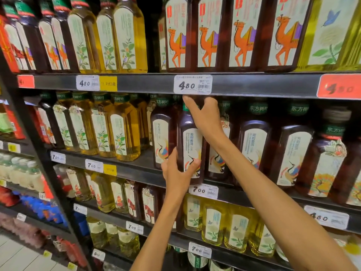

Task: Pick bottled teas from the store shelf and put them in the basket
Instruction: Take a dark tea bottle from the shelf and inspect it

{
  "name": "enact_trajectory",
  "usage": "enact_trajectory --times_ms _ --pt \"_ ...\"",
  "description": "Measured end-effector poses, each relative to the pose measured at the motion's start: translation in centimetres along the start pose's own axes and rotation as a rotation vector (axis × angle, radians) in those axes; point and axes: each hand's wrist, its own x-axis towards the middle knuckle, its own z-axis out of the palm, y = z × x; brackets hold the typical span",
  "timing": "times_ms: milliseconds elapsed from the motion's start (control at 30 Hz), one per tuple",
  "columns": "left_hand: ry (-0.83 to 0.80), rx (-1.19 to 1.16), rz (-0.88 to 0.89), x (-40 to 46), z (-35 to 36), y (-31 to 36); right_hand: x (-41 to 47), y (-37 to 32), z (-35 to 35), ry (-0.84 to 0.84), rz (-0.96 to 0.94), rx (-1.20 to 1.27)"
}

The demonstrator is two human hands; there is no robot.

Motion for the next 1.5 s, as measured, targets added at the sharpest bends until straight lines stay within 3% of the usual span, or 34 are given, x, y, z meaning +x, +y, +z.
enact_trajectory --times_ms 133,267,433,567,700,900,1000,1133,1233,1400,1500 --pt "0.009 0.058 0.072 0.6 -0.1 0.3 0.5 0.3 -0.4 -0.09 -0.067 -0.197" --pt "0.157 0.137 0.176 -0.4 0.8 1.2 0.4 1.1 -0.9 -0.118 -0.17 -0.495" --pt "0.248 0.124 0.191 -0.5 1.4 1.0 -0.7 1.9 -0.8 -0.001 -0.329 -0.743" --pt "0.376 0.391 0.22 0.0 1.4 0.7 -1.3 2.6 -0.5 0.103 -0.414 -0.847" --pt "0.298 0.265 0.219 0.4 1.7 0.5 -1.3 3.5 0.2 0.123 -0.391 -0.875" --pt "0.371 0.364 0.215 0.8 2.2 0.8 -1.0 3.8 0.5 0.106 -0.372 -0.951" --pt "0.382 0.372 0.216 0.7 2.4 0.9 -1.5 4.0 -0.2 0.092 -0.408 -0.873" --pt "0.402 0.31 0.209 0.4 2.4 1.0 -3.0 4.0 -1.6 0.251 -0.48 -0.748" --pt "0.414 0.256 0.218 0.0 2.5 1.1 -2.8 3.5 -2.7 0.361 -0.354 -0.697" --pt "0.445 0.342 0.279 -2.1 3.6 1.5 -0.5 2.7 -3.7 0.131 -0.125 -0.573" --pt "0.322 0.243 0.337 -2.8 4.1 1.5 -0.1 2.1 -3.6 0.076 -0.021 -0.543"
